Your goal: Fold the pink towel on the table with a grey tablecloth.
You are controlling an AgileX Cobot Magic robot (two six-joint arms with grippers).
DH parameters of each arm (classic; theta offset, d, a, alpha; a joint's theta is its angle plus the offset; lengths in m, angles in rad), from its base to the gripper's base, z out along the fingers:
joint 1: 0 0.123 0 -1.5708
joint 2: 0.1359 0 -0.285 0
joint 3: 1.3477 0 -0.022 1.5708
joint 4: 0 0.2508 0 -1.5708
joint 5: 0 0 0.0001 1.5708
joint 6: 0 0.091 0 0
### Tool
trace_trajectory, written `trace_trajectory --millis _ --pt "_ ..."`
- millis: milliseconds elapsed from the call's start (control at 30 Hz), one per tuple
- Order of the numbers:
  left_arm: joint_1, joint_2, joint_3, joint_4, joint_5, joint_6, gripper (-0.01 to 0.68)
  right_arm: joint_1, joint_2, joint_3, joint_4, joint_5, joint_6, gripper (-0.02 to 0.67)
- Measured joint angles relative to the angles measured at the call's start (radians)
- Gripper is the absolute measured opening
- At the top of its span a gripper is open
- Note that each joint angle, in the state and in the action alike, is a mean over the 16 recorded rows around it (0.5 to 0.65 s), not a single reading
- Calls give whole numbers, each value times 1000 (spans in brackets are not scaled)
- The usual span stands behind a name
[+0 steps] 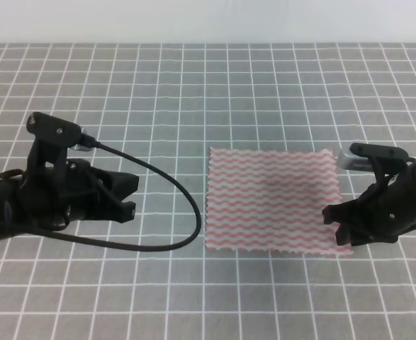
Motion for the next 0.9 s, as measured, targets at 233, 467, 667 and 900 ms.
trace_trajectory --millis 233,467,667,900 --pt "0 1 0 1 -1 1 -3 0 0 -12 0 9 0 128" --pt "0 2 0 3 -2 1 -3 0 0 -45 0 39 -1 96" --pt "0 2 0 3 -2 2 -3 0 0 -74 1 68 -1 83" --pt "0 2 0 3 -2 4 -3 0 0 -86 -13 107 1 115"
